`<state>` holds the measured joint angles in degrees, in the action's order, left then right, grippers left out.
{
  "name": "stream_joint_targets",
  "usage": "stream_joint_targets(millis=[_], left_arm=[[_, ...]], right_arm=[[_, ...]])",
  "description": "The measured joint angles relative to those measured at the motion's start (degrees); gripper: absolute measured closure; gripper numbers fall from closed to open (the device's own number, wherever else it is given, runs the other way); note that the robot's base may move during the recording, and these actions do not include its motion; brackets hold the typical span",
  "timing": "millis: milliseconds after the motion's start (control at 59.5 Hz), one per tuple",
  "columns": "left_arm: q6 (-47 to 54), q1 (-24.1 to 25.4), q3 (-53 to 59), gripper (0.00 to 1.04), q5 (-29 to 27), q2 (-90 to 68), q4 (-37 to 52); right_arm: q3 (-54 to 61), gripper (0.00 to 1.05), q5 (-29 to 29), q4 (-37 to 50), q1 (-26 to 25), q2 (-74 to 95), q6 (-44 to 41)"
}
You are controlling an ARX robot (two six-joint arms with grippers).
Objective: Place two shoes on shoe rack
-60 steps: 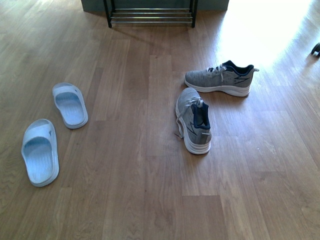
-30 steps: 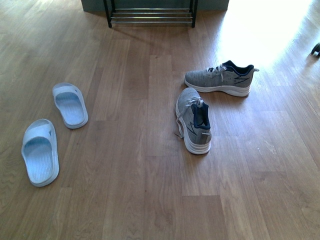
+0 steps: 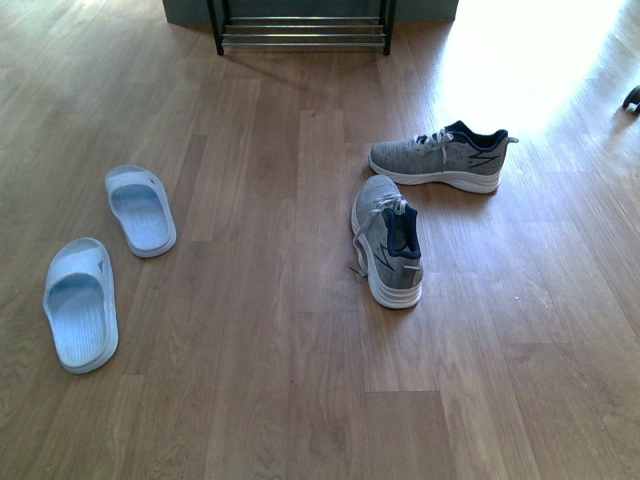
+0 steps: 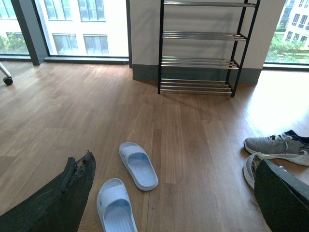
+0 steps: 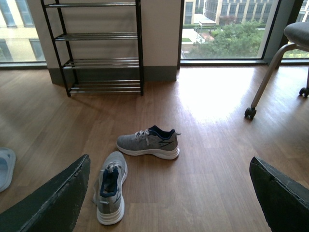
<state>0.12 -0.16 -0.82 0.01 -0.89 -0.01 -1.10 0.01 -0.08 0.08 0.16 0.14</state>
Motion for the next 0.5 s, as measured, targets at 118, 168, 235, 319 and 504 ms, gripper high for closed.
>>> stream_joint_targets(millis=[118,168,235,319,504], left_arm=[[0.0,0.0,0.0,0.09,0.0,0.0,0.0],[0.0,0.0,0.0,0.09,0.0,0.0,0.0],[0.0,0.0,0.0,0.09,0.0,0.0,0.0],[0.0,0.0,0.0,0.09,0.0,0.0,0.0],[0.0,0.0,0.0,0.09,0.0,0.0,0.0]], right_arm=[[0.0,0.09,0.0,0.0,0.0,0.0,0.0],[0.0,0.09,0.0,0.0,0.0,0.0,0.0],[0.0,0.09,0.0,0.0,0.0,0.0,0.0],[0.0,0.09,0.0,0.0,0.0,0.0,0.0],[0.0,0.09,0.0,0.0,0.0,0.0,0.0]])
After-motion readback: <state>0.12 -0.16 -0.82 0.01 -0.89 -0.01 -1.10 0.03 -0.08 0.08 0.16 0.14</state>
